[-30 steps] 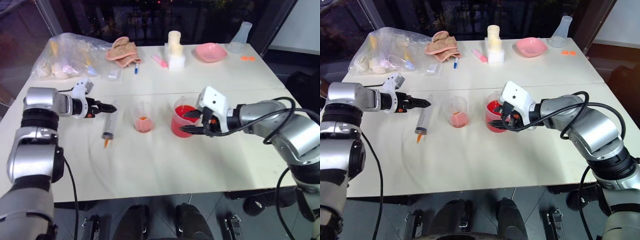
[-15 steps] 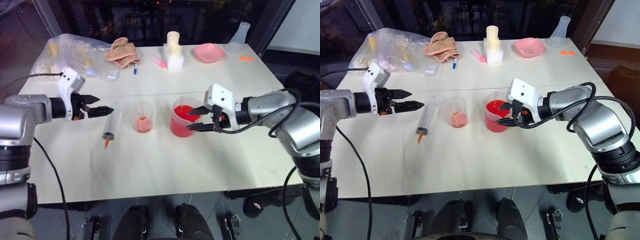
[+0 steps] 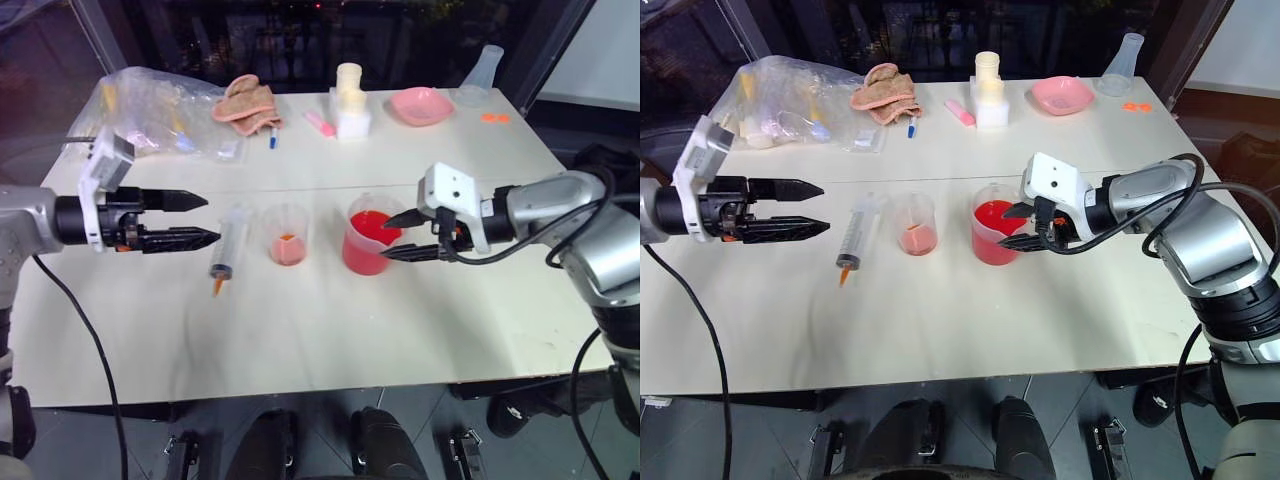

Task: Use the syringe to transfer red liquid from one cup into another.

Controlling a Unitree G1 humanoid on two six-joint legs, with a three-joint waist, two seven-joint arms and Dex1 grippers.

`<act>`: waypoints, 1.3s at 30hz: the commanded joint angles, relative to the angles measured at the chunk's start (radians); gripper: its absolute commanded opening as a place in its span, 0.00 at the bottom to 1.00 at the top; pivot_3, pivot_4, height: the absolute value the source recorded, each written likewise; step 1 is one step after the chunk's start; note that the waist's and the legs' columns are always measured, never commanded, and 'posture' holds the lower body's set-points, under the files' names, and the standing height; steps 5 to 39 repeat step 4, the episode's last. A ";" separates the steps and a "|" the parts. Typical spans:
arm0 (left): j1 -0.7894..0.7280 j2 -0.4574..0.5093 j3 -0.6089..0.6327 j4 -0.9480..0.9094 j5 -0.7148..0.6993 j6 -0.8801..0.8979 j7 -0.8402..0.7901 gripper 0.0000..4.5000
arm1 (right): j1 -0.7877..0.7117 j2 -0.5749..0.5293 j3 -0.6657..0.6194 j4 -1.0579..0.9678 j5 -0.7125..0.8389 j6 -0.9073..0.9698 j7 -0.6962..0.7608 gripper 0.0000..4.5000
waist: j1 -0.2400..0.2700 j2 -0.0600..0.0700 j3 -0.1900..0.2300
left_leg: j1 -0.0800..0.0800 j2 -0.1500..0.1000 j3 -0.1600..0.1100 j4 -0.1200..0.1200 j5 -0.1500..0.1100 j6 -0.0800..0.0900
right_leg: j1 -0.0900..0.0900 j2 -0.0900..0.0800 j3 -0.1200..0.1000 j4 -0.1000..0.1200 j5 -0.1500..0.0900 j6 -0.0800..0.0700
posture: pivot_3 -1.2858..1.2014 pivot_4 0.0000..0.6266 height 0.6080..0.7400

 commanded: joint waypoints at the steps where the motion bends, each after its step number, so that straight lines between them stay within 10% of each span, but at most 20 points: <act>1: -0.005 0.031 0.011 0.000 0.003 -0.043 -0.019 1.00 | -0.040 -0.021 -0.072 -0.027 0.019 0.008 0.006 0.54 | 0.000 0.000 0.000 | 0.000 0.000 0.000 0.000 0.000 0.000 | 0.000 0.000 0.000 0.000 0.000 0.000 | 0.52 0.24 1.00; 39: 0.011 0.046 0.002 0.018 0.033 -0.086 -0.023 1.00 | -0.039 -0.036 -0.086 -0.025 0.015 0.006 0.016 0.54 | 0.000 0.000 0.000 | 0.000 0.000 0.000 0.000 0.000 0.000 | 0.000 0.000 0.000 0.000 0.000 0.000 | 0.52 0.24 1.00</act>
